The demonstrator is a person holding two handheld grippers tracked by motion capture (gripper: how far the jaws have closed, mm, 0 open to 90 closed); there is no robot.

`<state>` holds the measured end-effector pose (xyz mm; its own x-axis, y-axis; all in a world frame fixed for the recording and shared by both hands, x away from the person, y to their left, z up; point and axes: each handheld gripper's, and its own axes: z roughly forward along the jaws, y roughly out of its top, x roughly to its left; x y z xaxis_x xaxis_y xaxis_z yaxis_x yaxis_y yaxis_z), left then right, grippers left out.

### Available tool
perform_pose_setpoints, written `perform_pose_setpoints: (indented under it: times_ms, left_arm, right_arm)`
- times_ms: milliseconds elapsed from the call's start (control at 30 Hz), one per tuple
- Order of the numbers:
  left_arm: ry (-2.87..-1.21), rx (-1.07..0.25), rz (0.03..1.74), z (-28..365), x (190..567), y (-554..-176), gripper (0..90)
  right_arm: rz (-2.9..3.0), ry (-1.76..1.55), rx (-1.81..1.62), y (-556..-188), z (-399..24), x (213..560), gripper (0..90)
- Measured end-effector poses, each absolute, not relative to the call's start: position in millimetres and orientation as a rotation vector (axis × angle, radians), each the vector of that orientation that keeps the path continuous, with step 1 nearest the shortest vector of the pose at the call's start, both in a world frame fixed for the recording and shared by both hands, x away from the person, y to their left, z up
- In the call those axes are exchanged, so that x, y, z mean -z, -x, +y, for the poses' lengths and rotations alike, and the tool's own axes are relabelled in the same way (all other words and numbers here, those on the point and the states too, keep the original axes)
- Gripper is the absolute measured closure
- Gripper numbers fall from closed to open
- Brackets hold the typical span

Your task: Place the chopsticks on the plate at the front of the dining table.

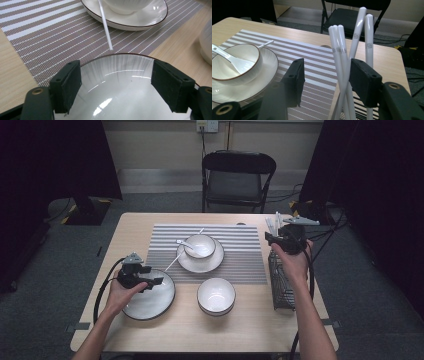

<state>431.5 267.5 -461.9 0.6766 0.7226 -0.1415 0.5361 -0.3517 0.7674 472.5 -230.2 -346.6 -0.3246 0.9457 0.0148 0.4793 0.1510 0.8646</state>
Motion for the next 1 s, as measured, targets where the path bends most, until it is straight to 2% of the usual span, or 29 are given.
perform_pose_setpoints:
  times_ms: [400,867,1000]
  left_arm:
    - [-2.043,-0.288,0.981,268.9,462.3,-432.1,24.8]
    - [-2.042,-0.294,0.976,269.3,461.7,-431.9,24.9]
    - [-2.039,-0.293,0.976,269.3,461.4,-431.6,25.0]
  right_arm:
    - [1.88,-1.376,-1.037,-483.6,-233.9,353.9,55.5]
    - [1.885,-1.393,-1.004,-494.6,-233.2,352.5,59.7]
    - [1.881,-1.4,-1.0,-495.5,-233.1,353.8,64.6]
